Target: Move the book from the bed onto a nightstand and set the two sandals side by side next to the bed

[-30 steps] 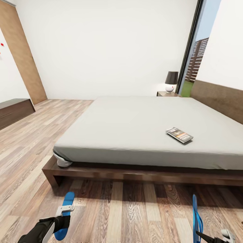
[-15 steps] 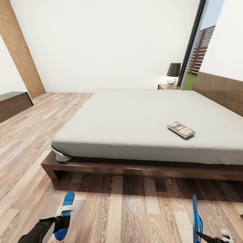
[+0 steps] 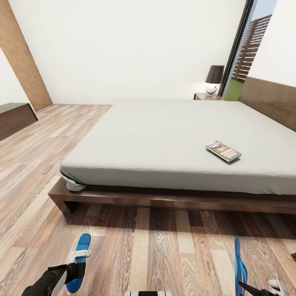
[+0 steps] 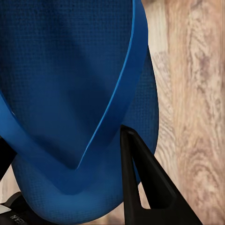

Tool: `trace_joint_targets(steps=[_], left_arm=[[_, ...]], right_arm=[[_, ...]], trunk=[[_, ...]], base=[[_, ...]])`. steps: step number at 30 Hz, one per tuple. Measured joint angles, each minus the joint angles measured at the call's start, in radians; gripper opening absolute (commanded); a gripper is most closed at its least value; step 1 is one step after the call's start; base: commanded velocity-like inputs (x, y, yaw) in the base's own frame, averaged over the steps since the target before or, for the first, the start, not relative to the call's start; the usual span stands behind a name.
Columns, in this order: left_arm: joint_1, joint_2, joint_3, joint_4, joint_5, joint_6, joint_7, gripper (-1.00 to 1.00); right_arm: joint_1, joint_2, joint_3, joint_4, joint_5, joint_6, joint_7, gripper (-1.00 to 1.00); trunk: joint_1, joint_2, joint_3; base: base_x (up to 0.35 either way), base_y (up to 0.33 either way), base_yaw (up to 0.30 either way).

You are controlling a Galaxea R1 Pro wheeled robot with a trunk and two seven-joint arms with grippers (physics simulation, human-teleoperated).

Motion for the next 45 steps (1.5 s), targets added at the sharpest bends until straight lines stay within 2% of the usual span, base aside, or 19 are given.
trace_joint_targets(steps=[45], left_arm=[[0.0, 0.0, 0.0, 0.0, 0.0, 0.0, 0.0, -1.0]], right_arm=[[0.0, 0.0, 0.0, 0.0, 0.0, -0.001, 0.0, -1.0]], trunk=[[0.02, -0.011, -0.174]], base=[[0.0, 0.0, 0.0]])
